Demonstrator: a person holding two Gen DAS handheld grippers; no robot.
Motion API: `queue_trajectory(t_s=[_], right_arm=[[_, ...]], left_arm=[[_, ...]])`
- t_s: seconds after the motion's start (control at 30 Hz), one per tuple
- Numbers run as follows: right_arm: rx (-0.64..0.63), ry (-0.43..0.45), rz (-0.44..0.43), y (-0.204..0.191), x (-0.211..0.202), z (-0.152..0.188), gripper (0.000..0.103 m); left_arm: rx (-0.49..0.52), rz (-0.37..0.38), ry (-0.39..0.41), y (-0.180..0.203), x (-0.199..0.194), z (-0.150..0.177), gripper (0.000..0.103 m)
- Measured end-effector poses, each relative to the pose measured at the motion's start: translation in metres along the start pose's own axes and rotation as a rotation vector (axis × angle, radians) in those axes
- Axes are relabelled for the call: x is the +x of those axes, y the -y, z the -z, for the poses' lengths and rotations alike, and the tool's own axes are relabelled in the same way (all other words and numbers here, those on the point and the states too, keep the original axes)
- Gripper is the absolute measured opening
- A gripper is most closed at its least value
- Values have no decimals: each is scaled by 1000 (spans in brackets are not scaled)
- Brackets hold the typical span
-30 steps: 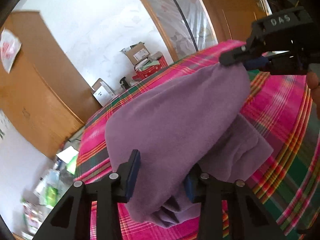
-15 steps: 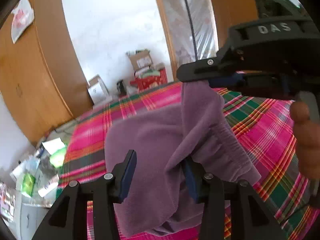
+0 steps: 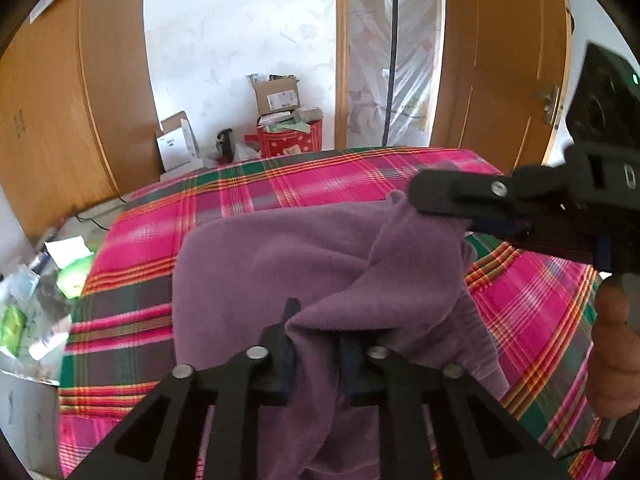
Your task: Fold clothes
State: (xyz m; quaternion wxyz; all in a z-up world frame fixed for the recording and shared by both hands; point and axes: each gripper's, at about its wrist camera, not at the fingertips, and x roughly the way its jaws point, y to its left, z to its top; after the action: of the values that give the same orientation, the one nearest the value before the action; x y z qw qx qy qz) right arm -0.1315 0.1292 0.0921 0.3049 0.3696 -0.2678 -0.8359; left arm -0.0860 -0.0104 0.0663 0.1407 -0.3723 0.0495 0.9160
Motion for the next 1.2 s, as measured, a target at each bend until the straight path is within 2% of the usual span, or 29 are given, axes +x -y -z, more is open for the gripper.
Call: queue_trajectory(t_s=[0.07,0.2,0.43,0.6,0.73,0.97,1.03,1.07,1.13,1.17,1.2], right_arm=[[7,-3,3,5,-4,3,25],[21,12,34,16,-18,15,35],[31,35,98,33,-41,42,38],[-52,-21,151,27,-36,64,39],[-84,-7,162,17,-38,79,40],[-47,-36,184,23,-27,84,43],[-70,-31,200,18,-21,82,45],[-97,-18,209,13,-20,81,42],[-182,15,240,1,-16,81,28],[-198,16,250,-2,-15,80,17],[-214,16,248,-6,-13,78,15]], left_arm=[[-23,5,5,-4,-2,1,6],[-86,0,50,-17,-14,-3,4],[-220,-28,95,-58,-28,-11,4],[-271,-66,99,-81,-32,-7,4],[-316,-98,100,-96,-33,2,4],[-432,-136,115,-126,-45,20,3],[-453,-147,105,-134,-45,27,3],[-463,-151,98,-138,-45,31,3],[-479,-155,83,-145,-44,38,3],[-484,-159,80,-147,-44,40,3],[-490,-161,78,-149,-44,43,3]])
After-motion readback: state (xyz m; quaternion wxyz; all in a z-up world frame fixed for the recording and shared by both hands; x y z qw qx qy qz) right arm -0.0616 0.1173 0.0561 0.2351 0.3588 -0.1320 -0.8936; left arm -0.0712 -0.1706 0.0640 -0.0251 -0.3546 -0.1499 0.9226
